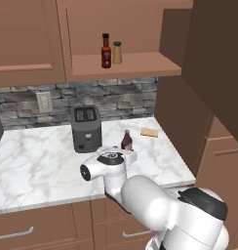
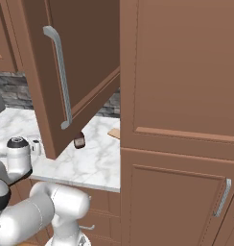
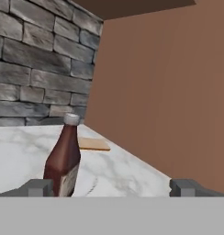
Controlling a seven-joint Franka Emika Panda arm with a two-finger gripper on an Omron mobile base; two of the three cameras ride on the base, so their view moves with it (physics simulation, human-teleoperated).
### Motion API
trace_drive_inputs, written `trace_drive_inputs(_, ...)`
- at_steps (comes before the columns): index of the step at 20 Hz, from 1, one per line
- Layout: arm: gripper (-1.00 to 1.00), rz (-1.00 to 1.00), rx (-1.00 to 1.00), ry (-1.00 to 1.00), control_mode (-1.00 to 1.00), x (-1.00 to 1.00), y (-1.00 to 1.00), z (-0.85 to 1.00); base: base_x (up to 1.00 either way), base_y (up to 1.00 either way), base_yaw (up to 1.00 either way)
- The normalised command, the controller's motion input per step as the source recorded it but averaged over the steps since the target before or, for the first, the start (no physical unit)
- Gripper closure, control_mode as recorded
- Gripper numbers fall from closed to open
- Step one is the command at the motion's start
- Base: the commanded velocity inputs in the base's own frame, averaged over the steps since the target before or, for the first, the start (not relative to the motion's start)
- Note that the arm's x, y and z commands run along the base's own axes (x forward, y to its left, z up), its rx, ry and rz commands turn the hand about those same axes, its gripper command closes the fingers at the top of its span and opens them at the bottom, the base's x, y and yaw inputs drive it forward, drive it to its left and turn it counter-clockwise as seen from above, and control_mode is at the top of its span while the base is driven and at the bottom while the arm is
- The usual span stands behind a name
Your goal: There are various items on the counter. Only move the condiments/shakers into the cabinet.
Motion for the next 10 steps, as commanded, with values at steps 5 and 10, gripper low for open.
trace_drive_inputs(5, -1.00, 0.00, 0.00, 0.00, -1.00, 0.02, -0.18, -0.03, 0.00, 0.00, 0.00)
trace_drive_inputs(10, -1.00, 0.00, 0.00, 0.00, -1.00, 0.04, -0.18, 0.00, 0.00, 0.00, 0.00)
